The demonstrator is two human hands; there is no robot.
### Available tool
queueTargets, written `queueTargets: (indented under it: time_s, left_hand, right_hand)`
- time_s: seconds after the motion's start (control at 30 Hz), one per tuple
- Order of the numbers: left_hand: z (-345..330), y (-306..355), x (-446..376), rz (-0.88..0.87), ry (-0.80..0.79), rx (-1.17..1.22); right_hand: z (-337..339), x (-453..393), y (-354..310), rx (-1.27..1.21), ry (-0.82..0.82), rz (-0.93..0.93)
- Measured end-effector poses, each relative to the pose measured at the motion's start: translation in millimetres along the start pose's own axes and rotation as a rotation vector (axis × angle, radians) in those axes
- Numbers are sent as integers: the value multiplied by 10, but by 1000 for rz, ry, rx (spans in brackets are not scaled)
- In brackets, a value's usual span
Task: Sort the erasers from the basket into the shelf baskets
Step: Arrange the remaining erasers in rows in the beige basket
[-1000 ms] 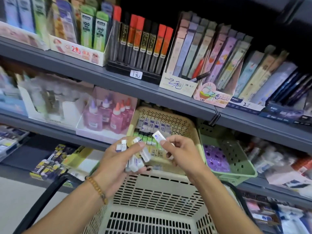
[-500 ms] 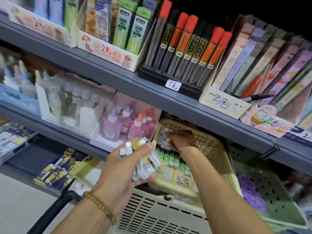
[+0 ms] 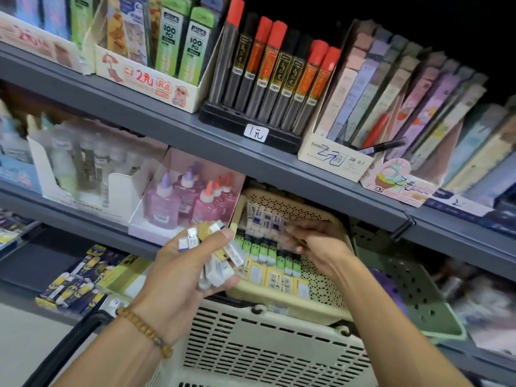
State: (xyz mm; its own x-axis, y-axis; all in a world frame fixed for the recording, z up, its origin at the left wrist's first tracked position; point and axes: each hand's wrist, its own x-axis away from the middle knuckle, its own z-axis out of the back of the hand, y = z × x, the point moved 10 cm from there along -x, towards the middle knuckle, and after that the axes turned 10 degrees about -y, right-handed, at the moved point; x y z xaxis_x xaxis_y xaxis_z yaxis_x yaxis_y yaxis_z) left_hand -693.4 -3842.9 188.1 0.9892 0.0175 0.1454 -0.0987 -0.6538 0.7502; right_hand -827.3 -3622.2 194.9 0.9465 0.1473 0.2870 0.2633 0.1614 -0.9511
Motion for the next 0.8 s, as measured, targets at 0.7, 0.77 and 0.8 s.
queueTargets:
  time_s: [0.7,0.77,0.8]
  left_hand:
    - [-46,-40,-42,25,-5,-48]
    - [-31,-39,-47,28,9,-37]
    - [-27,-36,-46,28,12,-29]
  right_hand:
    - [152,-173,314,399,-47,-103]
    - [158,-179,234,427,4,-59]
    - [157,-186,155,485,38,-13]
